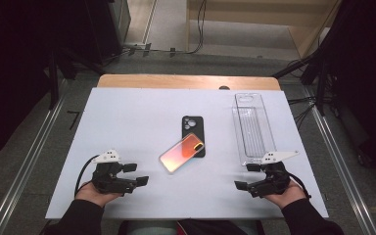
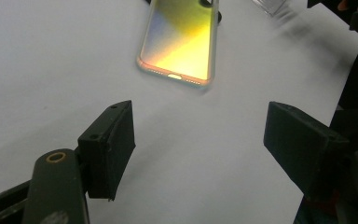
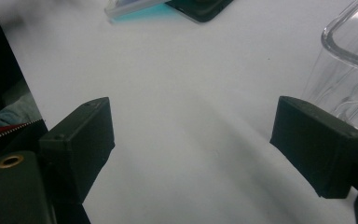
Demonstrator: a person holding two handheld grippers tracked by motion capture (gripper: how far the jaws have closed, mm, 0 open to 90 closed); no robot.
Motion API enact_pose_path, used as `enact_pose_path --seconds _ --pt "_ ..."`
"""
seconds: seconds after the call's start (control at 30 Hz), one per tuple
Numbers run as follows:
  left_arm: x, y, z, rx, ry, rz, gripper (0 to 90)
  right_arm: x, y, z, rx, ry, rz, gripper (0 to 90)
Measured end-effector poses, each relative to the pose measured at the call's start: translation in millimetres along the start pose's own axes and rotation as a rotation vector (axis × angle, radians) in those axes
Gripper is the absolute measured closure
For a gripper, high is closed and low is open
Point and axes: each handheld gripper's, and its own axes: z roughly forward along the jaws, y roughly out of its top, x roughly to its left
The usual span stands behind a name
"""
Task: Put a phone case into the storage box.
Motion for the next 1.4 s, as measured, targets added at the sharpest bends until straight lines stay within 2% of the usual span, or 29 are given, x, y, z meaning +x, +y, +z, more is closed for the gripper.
enact_pose_path --seconds 0.07,0.33,0.6,0.83,1.2,1.4 --pt "-0.1 0.0 0.4 0.0 0.0 0.01 24.9 0.1 0.0 0.2 0.007 -0.005 0.002 11.4" --pt "1.4 -0.6 0.3 0.016 0.018 0.005 24.9 0.9 0.1 2.3 0.024 -0.006 0.001 11.4" --pt "-0.5 0.7 0.7 0.028 0.012 0.014 24.9 1.7 -0.9 -0.1 0.013 -0.015 -0.005 11.4" --pt "-0.3 0.8 1.3 0.028 0.009 -0.002 25.0 0.2 2.5 3.5 0.029 -0.02 -0.014 11.4" --pt "-0.3 1.2 1.3 0.03 0.007 -0.002 25.2 -0.2 6.1 6.8 0.032 -0.017 -0.046 11.4" --pt "-0.6 1.3 0.9 0.031 0.005 0.008 25.1 -0.6 6.1 6.1 0.029 -0.02 -0.041 11.3"
